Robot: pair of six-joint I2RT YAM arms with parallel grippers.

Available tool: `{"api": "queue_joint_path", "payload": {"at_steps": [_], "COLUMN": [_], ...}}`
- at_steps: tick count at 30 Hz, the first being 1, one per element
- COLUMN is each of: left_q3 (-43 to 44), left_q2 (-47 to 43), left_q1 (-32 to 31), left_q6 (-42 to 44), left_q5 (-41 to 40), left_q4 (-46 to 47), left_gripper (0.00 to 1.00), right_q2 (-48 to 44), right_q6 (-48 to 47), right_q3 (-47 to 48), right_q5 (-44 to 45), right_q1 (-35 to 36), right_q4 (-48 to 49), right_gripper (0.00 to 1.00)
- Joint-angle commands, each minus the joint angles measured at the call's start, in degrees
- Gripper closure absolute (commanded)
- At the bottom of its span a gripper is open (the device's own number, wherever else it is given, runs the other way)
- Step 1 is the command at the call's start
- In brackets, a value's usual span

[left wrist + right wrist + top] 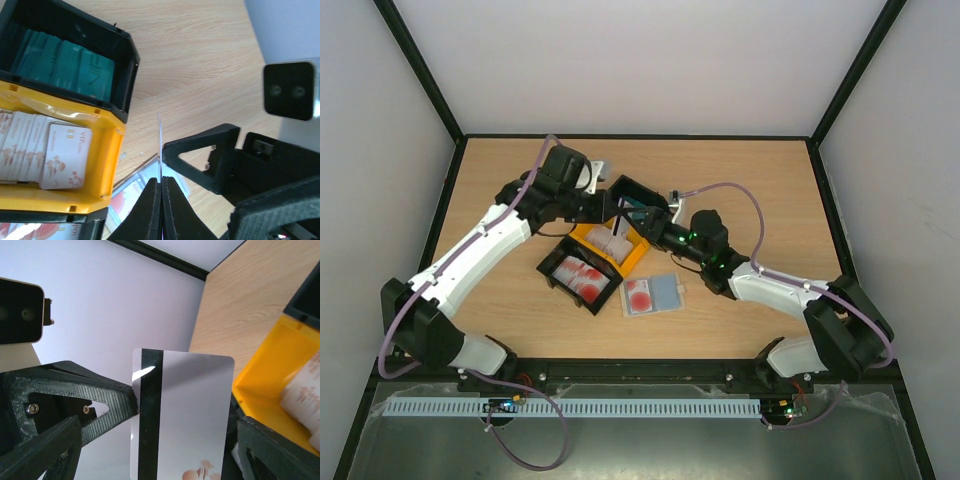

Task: Put the credit cards into the card holder
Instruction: Pick up the credit card from the storage box.

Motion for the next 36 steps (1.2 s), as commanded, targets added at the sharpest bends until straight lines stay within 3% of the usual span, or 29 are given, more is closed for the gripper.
{"api": "queue_joint_path", "payload": {"at_steps": [1, 8, 14, 27, 34, 36], "left_q3": [1.9, 1.8, 2.0, 0.5, -0.5, -0.6], "left_q2": [-2.9, -4.3, -5.4, -6.1, -6.4, -6.7], "left_q1": [1.2, 2.0, 2.8, 4.3, 4.9, 5.0], "left_q6": [-2.7, -4.3, -5.7, -6.9, -7.7, -7.8], "left_q5": [5.6, 7.4, 8.5, 9.7, 11.9, 11.8], "left_q4": [0.7, 1.4, 2.1, 2.9, 4.1, 4.0], "left_gripper": [0.98, 0.98, 0.97, 0.98, 0.98, 0.96], "right_q2": [1.0, 1.3, 3.3, 2.9, 1.1, 0.3], "right_q6": [6.0, 9.6, 14.0, 18.4, 16.7, 16.1], "right_q3": [0.0, -1.2, -2.1, -4.4, -3.5, -3.6], "right_q5": [-2.3, -4.1, -7.3, -7.0, -6.3, -5.5], "right_q1": [-0.4, -0.5, -0.4, -0.4, -0.4, -0.6], "right_q4": [7.5, 12.5, 21.6, 30.2, 26.4, 24.9], "right_gripper": [0.17, 0.23, 0.42, 0.71, 0.95, 0.98]}}
